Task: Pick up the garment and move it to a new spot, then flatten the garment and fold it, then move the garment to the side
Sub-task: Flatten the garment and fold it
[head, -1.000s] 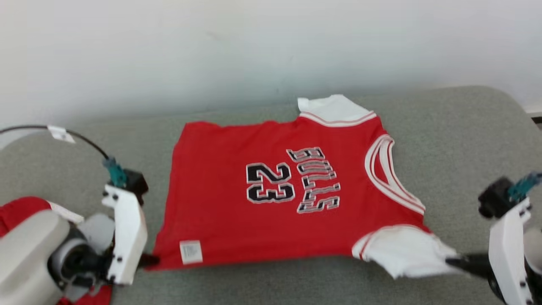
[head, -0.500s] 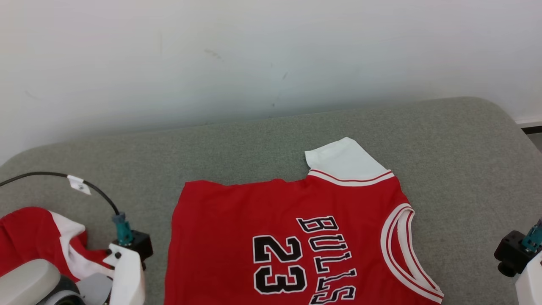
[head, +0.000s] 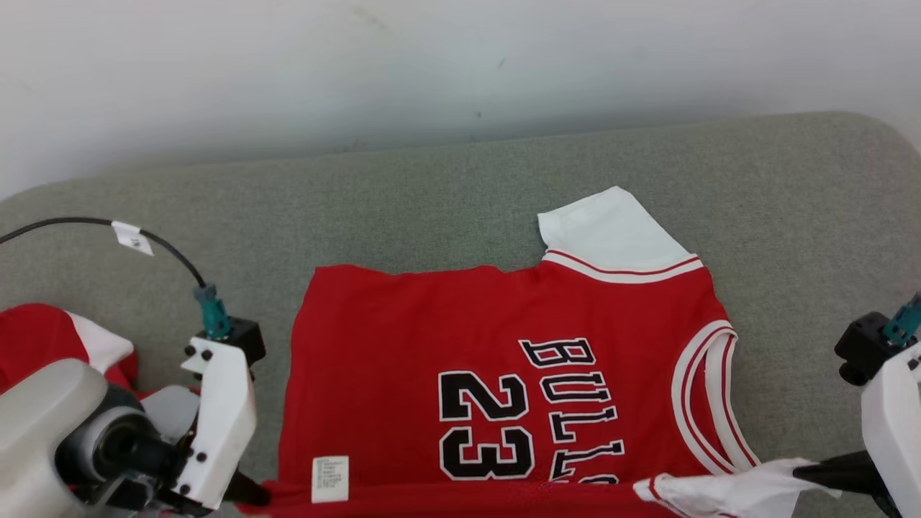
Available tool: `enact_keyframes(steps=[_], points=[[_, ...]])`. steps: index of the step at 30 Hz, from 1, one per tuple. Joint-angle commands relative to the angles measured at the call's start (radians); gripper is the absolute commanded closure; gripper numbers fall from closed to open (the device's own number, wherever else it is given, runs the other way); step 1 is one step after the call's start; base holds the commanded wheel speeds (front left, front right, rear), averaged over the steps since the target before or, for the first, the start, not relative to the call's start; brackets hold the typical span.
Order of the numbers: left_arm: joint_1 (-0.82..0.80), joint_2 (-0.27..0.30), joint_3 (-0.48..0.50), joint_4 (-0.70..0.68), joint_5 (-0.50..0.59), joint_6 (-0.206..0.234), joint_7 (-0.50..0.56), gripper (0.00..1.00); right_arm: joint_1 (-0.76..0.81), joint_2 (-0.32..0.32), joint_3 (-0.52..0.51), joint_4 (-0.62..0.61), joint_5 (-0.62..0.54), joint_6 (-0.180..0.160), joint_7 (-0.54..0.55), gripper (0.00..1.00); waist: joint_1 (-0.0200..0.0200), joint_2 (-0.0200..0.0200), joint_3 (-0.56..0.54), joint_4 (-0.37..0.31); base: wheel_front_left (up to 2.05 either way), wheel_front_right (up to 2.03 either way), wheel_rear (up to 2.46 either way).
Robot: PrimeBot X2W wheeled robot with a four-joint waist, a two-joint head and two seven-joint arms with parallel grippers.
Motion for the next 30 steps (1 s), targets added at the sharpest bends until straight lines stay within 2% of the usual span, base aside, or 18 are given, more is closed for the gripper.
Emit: enact_keyframes(steps=[1,9,14,15,16,17,18,24,26,30], points=[[-0.018,-0.014,-0.003,0.022,0.003,-0.004,0.009,1.00,-0.017,0.025,-0.014,0.032,-0.016,-0.001,0.012,1.00,-0.0001,-0.0001,0.019,0.005,0.00,0.00,0.00],[-0.082,-0.094,0.008,0.140,0.006,-0.015,0.000,1.00,-0.068,0.186,-0.092,0.188,-0.124,-0.001,0.059,1.00,-0.0001,-0.0001,0.055,-0.007,0.00,0.00,0.00],[-0.101,-0.114,0.011,0.199,0.015,-0.028,-0.015,1.00,-0.108,0.295,-0.124,0.279,-0.218,-0.001,0.092,1.00,-0.0001,-0.0001,0.070,-0.022,0.00,0.00,0.00],[-0.104,-0.118,0.012,0.210,0.016,-0.031,-0.015,0.67,-0.112,0.315,-0.129,0.290,-0.236,0.000,0.097,0.88,-0.0001,-0.0001,0.072,-0.024,0.00,0.00,0.00],[-0.105,-0.121,0.013,0.217,0.015,-0.032,-0.016,0.17,-0.117,0.335,-0.136,0.299,-0.252,-0.001,0.100,0.58,-0.0001,-0.0001,0.073,-0.026,0.00,0.00,0.00],[-0.105,-0.125,0.015,0.225,0.017,-0.029,-0.021,0.00,-0.119,0.350,-0.144,0.306,-0.262,0.000,0.100,0.20,-0.0001,-0.0001,0.074,-0.027,0.00,0.00,0.00],[-0.105,-0.128,0.014,0.233,0.018,-0.030,-0.026,0.00,-0.118,0.363,-0.151,0.311,-0.273,0.000,0.103,0.00,-0.0001,-0.0001,0.073,-0.027,0.00,0.00,0.00],[-0.101,-0.147,0.024,0.277,0.031,-0.037,-0.074,0.00,-0.089,0.425,-0.199,0.334,-0.328,0.000,0.089,0.00,-0.0001,-0.0001,0.071,-0.032,0.00,0.00,0.00],[-0.105,-0.148,0.025,0.286,0.053,-0.052,-0.110,0.00,-0.077,0.439,-0.216,0.339,-0.346,0.000,0.074,0.00,-0.0001,-0.0001,0.065,-0.033,0.00,0.00,0.00],[-0.117,-0.156,0.055,0.299,0.105,-0.092,-0.248,0.00,-0.066,0.464,-0.267,0.311,-0.369,0.000,-0.016,0.00,-0.0001,-0.0001,0.043,-0.031,0.00,0.00,0.00]])
